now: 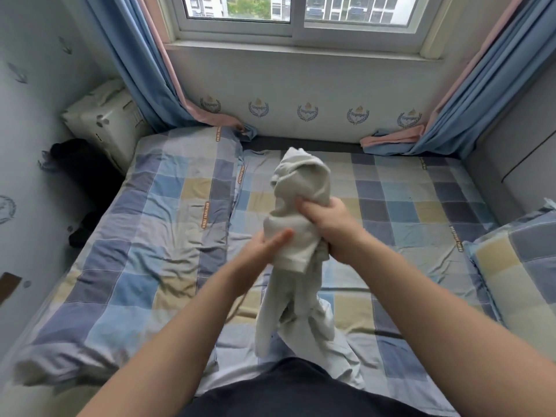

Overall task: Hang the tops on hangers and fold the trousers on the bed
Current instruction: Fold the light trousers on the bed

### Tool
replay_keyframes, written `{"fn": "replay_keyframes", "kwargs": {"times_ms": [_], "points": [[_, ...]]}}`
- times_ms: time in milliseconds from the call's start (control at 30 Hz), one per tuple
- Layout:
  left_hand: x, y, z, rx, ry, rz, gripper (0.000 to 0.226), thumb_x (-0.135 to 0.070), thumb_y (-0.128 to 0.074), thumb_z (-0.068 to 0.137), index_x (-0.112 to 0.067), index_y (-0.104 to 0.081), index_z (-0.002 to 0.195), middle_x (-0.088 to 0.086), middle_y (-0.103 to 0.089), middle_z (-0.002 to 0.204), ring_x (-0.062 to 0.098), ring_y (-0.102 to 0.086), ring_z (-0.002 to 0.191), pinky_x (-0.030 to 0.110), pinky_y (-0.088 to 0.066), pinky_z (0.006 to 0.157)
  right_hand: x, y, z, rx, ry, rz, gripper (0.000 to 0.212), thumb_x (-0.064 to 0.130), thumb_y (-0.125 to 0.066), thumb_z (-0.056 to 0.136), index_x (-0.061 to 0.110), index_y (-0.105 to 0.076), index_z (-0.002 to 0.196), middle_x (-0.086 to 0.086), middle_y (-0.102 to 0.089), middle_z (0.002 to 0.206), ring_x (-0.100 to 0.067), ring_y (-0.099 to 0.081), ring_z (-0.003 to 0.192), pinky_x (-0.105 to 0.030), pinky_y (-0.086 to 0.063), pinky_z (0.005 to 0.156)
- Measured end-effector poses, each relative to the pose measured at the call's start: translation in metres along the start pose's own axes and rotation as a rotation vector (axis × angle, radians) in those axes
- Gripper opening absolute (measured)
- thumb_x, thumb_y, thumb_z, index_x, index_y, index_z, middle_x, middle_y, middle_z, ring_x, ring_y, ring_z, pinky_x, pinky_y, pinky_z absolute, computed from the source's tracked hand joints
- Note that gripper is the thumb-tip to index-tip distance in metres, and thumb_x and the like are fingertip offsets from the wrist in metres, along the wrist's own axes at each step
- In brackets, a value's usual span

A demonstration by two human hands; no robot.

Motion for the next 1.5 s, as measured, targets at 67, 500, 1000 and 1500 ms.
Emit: {"fn": "replay_keyframes", "kwargs": {"times_ms": [67,500,1000,1500], "points": [[0.017,-0.021,-0.004,0.032,0.038,0.076,0.066,-0.064,-0.075,0.069,-0.024,-0.066,0.121,-0.008,-0.075,0.115,0.008,-0.069,0.109,0.021,-0.055,0.085,0.023,0.000,0.006,-0.016,-0.034,0.048,0.019,0.020,-0.067,0.096,0.001,-0.067,0.096,-0.011,-0.074,0.083,-0.020,-0.073,0.069,-0.033,-0.062,0.064],[0.002,-0.023,-0.007,-0.351,-0.103,0.060,0.017,-0.022,-0.058,0.103,-0.017,-0.065,0.117,0.004,-0.073,0.111,0.021,-0.069,0.108,0.037,-0.055,0.095,-0.068,0.024,-0.004,0.276,-0.316,-0.089,0.078,0.080,-0.046,0.085,0.023,-0.056,0.138,0.000,-0.060,0.140,-0.021,-0.049,0.135,-0.052,-0.027,0.118],[-0.033,0.017,0.005,-0.317,-0.101,0.350,0.059,-0.028,-0.075,0.090,-0.017,-0.050,0.143,-0.003,-0.059,0.135,0.014,-0.057,0.124,0.041,-0.044,0.112,-0.096,0.041,-0.011,-0.026,-0.107,-0.406,0.028,0.025,-0.050,0.105,0.011,-0.063,0.084,-0.012,-0.064,0.075,-0.023,-0.061,0.066,-0.041,-0.053,0.059],[0.029,-0.026,0.010,-0.013,0.085,0.364,0.078,-0.071,-0.080,0.057,-0.039,-0.055,0.124,-0.012,-0.074,0.109,0.011,-0.071,0.104,0.039,-0.058,0.093,0.023,0.052,-0.007,0.010,-0.130,0.122,0.039,0.037,-0.061,0.099,0.000,-0.069,0.101,-0.018,-0.074,0.087,-0.027,-0.073,0.074,-0.033,-0.060,0.063]]}}
Point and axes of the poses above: each hand's wrist, its own z-axis towards the middle knuckle, its own y-axis out of the back of the hand, x = y × z, the point moved 5 cm from there along z, towards the middle knuckle
